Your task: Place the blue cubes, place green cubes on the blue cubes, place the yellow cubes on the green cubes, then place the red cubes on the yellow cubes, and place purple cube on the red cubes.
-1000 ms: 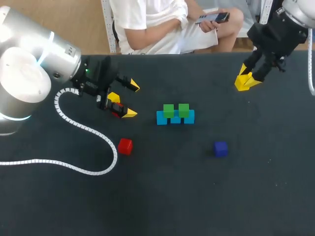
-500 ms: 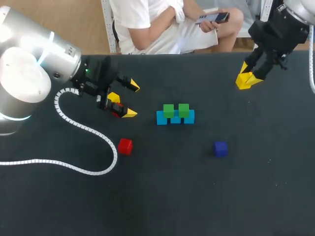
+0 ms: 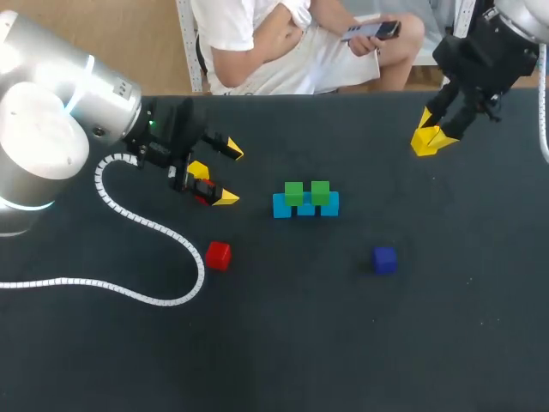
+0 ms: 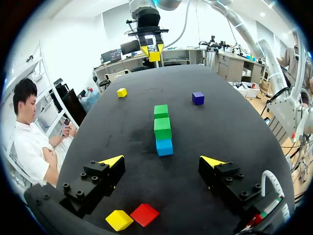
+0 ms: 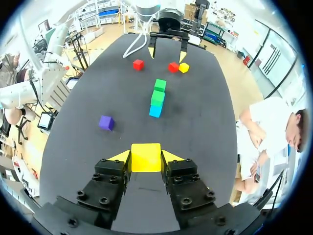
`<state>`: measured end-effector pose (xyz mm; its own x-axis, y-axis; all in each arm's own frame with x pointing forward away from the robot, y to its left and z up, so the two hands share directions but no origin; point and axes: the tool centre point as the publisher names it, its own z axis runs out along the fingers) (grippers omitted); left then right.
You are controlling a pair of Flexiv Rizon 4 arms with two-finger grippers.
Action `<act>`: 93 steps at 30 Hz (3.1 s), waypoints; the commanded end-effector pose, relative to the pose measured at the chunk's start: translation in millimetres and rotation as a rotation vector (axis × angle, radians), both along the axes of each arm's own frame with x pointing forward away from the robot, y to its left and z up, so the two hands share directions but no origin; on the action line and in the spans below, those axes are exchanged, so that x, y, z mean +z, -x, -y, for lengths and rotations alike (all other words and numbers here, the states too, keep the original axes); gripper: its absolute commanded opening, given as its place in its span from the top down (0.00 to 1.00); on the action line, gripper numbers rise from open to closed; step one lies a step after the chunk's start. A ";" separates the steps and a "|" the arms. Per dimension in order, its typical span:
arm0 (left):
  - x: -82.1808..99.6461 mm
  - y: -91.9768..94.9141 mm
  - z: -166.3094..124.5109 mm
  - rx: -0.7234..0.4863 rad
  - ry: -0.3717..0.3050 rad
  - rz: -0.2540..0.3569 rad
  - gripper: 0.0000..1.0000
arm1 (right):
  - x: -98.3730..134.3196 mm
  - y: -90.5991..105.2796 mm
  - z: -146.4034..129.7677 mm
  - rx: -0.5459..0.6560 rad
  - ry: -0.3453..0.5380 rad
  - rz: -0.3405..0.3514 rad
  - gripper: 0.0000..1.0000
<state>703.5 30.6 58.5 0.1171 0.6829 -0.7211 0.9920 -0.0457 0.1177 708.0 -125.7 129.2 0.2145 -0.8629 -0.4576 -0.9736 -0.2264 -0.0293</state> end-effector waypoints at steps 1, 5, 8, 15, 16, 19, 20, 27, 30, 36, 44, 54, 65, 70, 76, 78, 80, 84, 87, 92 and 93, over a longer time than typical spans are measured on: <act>0.0 -1.8 0.3 -0.002 -0.004 -0.003 0.00 | 4.6 4.7 -6.1 0.042 -0.002 0.026 1.00; 0.0 -1.8 0.3 -0.002 -0.004 -0.003 0.00 | 13.5 5.1 -30.8 0.121 -0.020 0.061 1.00; 0.0 -1.8 0.3 -0.002 -0.004 -0.003 0.00 | 14.6 4.3 -52.6 0.152 -0.042 0.071 1.00; 0.0 -1.8 0.3 -0.002 -0.004 -0.003 0.00 | 4.7 5.7 -94.1 0.120 -0.054 0.045 1.00; 0.0 -1.8 0.3 -0.002 -0.004 -0.003 0.00 | 4.0 6.0 -96.9 0.103 -0.052 0.045 1.00; 0.0 -1.8 0.3 -0.002 -0.004 -0.003 0.00 | 2.5 7.4 -104.6 0.074 -0.054 0.038 1.00; 0.0 -1.8 0.3 -0.002 -0.004 -0.003 0.00 | 2.0 8.4 -107.9 0.066 -0.059 0.037 1.00; 0.0 -1.8 0.3 -0.002 -0.004 -0.003 0.00 | -2.7 16.8 -137.1 0.098 -0.070 0.014 1.00; 0.0 -1.8 0.3 -0.002 -0.004 -0.003 0.00 | -2.8 16.9 -149.6 0.139 -0.071 0.007 1.00; 0.0 -1.8 0.3 -0.002 -0.004 -0.003 0.00 | -2.9 16.2 -165.3 0.172 -0.065 0.005 1.00; 0.0 -1.8 0.3 -0.002 -0.004 -0.003 0.00 | -10.0 24.3 -167.5 0.159 -0.031 -0.031 1.00; 0.0 -1.8 0.3 -0.002 -0.004 -0.003 0.00 | -8.8 25.3 -167.9 0.163 -0.031 -0.031 1.00; 0.0 -1.8 0.3 -0.002 -0.004 -0.003 0.00 | -8.8 25.3 -167.9 0.163 -0.031 -0.031 1.00; 0.0 -1.8 0.3 -0.002 -0.004 -0.003 0.00 | -8.8 25.3 -167.9 0.163 -0.031 -0.031 1.00; 0.0 -1.8 0.3 -0.002 -0.004 -0.003 0.00 | -16.3 38.7 -160.4 0.065 -0.015 -0.080 1.00; 0.0 -1.8 0.3 -0.002 -0.004 -0.003 0.00 | -15.4 43.4 -155.3 -0.002 0.014 -0.077 1.00; 0.0 -1.8 0.3 -0.002 -0.004 -0.003 0.00 | -14.4 47.5 -152.8 -0.037 0.025 -0.071 1.00; 0.0 -1.8 0.3 -0.002 -0.004 -0.003 0.00 | -12.3 54.8 -149.8 -0.128 0.061 -0.075 1.00; 0.0 -1.8 0.3 -0.002 -0.004 -0.003 0.00 | -13.8 61.0 -150.6 -0.197 0.083 -0.090 1.00; 0.0 -1.8 0.3 -0.002 -0.004 -0.003 0.00 | -32.1 66.5 -156.9 -0.249 0.078 -0.112 1.00; 0.0 -1.8 0.3 -0.002 -0.004 -0.003 0.00 | -36.7 65.9 -157.5 -0.247 0.081 -0.123 1.00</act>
